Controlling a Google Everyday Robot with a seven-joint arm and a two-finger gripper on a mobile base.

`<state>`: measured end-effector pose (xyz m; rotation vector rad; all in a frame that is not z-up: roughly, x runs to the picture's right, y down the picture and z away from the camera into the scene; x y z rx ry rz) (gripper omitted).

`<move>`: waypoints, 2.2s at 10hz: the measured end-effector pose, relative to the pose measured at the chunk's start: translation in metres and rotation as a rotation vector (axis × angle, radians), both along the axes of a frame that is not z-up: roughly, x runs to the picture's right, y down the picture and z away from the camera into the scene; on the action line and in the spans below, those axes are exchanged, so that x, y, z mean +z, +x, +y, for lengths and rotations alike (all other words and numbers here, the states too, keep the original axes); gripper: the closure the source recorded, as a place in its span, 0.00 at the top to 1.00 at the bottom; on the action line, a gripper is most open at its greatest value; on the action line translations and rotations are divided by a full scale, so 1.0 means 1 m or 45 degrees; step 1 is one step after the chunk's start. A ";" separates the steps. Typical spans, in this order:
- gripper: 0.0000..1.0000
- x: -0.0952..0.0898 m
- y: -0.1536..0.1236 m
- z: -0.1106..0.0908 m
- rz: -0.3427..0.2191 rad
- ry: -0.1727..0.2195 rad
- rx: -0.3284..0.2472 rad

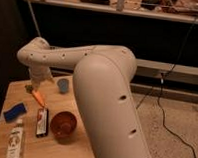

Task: Place the pepper in the ceramic bowl

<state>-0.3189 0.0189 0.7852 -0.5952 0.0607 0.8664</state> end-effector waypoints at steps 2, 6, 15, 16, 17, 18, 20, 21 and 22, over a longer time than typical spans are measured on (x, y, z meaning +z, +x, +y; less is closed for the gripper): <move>0.65 0.015 -0.016 -0.002 -0.019 0.019 -0.062; 0.65 0.048 -0.056 0.008 -0.034 0.028 -0.167; 0.65 0.112 -0.081 0.024 0.030 0.003 -0.233; 0.65 0.117 -0.082 0.030 0.039 -0.015 -0.237; 0.65 0.119 -0.083 0.034 0.043 -0.026 -0.238; 0.65 0.123 -0.083 0.039 0.050 -0.041 -0.239; 0.65 0.130 -0.082 0.048 0.065 -0.069 -0.238; 0.65 0.133 -0.081 0.051 0.070 -0.081 -0.236; 0.65 0.135 -0.081 0.053 0.075 -0.090 -0.233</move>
